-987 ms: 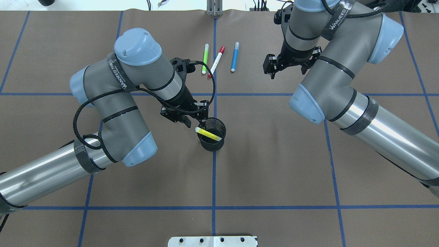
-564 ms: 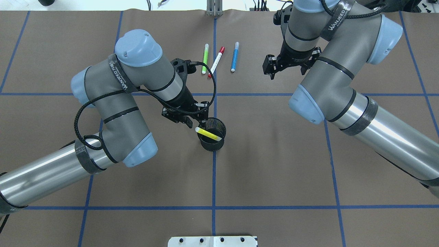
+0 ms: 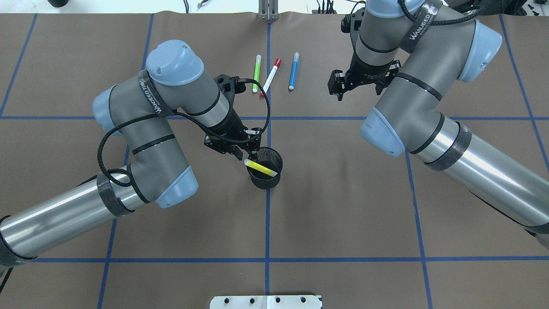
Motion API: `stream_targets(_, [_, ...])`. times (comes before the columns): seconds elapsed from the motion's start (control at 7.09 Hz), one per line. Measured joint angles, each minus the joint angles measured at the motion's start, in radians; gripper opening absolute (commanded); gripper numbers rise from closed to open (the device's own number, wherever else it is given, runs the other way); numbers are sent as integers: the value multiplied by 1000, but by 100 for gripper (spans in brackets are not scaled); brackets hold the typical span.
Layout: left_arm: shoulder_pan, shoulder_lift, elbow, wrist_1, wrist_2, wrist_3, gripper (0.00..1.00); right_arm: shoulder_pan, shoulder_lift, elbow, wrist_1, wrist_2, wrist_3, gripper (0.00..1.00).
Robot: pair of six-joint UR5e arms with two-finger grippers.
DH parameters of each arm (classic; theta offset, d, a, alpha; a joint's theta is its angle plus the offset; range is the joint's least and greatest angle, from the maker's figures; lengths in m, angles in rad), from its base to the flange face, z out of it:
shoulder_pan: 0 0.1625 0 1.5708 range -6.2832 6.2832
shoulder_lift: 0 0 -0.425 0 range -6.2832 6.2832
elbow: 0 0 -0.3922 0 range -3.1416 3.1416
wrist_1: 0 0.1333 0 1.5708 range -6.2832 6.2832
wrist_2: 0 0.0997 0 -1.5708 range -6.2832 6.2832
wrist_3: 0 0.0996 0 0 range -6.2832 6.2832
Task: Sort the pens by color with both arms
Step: 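Grasp the yellow highlighter in the mesh cup with the left gripper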
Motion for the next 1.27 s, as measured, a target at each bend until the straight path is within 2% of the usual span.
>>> stream_targets(1.27, [9,3,-4,-5,-3,-24,35,-2,1,-1,2,0,1,99])
